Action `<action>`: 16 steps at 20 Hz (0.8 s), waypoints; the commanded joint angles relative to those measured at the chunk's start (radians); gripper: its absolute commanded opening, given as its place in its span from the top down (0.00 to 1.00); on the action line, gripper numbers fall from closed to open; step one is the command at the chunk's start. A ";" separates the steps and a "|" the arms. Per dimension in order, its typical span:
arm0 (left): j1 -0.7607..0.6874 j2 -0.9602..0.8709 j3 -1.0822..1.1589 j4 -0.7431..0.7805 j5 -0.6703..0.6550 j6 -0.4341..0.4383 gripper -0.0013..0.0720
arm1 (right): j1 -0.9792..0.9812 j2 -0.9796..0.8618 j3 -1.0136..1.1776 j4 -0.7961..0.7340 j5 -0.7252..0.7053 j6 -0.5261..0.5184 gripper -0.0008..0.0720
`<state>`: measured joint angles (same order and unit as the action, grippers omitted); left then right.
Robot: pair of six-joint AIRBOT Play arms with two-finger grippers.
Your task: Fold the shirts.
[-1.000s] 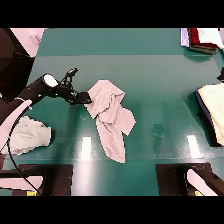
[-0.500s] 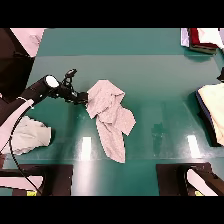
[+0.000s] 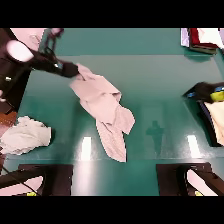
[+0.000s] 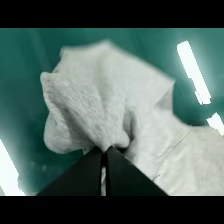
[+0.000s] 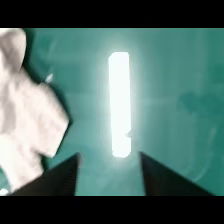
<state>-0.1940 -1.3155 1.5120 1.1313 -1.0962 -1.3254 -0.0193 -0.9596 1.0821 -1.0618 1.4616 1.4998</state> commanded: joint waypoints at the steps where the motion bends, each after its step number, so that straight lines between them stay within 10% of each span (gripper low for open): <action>1: 0.000 0.086 0.134 0.040 -0.033 0.026 0.96 | 0.150 0.001 -0.240 0.104 -0.154 -0.002 0.31; 10: 0.000 0.097 0.193 0.040 -0.092 0.024 0.95 | 0.584 -0.237 -0.430 0.341 -0.679 -0.041 0.31; 16: 0.000 0.097 0.193 0.042 -0.120 0.024 0.95 | 0.600 -0.388 -0.295 0.362 -0.557 -0.103 0.32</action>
<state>-0.1940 -1.2194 1.7031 1.1709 -1.1995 -1.3018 0.5629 -1.2911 0.7441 -0.7197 0.8467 1.4311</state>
